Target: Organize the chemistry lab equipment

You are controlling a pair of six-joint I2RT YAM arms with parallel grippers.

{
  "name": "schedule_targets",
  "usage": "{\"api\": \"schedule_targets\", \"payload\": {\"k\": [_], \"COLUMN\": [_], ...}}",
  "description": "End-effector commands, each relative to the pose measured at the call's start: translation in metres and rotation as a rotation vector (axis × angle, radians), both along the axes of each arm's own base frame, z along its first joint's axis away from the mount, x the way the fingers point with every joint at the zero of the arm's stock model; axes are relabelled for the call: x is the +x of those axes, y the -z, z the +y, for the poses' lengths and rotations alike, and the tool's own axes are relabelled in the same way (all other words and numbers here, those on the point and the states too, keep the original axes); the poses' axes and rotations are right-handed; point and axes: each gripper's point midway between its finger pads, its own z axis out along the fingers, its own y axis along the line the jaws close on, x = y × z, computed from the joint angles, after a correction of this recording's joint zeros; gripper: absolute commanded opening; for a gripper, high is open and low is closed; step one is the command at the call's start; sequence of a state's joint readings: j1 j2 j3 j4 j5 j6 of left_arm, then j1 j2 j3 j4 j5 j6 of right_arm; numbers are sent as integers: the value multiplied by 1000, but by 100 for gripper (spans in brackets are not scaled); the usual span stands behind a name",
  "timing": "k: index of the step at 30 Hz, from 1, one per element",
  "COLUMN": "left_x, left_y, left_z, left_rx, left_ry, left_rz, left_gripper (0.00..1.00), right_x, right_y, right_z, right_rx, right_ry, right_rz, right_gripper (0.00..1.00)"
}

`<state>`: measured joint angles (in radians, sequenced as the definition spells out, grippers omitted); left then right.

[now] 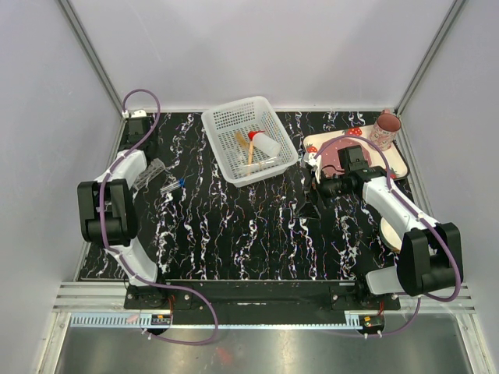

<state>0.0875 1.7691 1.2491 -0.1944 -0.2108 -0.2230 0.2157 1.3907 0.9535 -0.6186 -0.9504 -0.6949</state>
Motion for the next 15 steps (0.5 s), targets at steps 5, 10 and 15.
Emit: {"api": "schedule_targets", "payload": {"k": [5,10,15], "left_x": [-2,-10,-19], "left_y": [-49,-50,-53], "left_z": [1,5,23], "left_rx": [38,39,-6], "left_ry": [18,5,-45], "left_rz": [-133,-141,-163], "left_gripper": [8,8,8], "right_x": [10,10,10], "right_y": [-11,-10,-11], "right_z": [1,1,1], "right_rx": [3,0,0], "right_ry": [-9,-9,-11], "right_rz": [-52,-52,-57], "right_gripper": [100,100,100]}}
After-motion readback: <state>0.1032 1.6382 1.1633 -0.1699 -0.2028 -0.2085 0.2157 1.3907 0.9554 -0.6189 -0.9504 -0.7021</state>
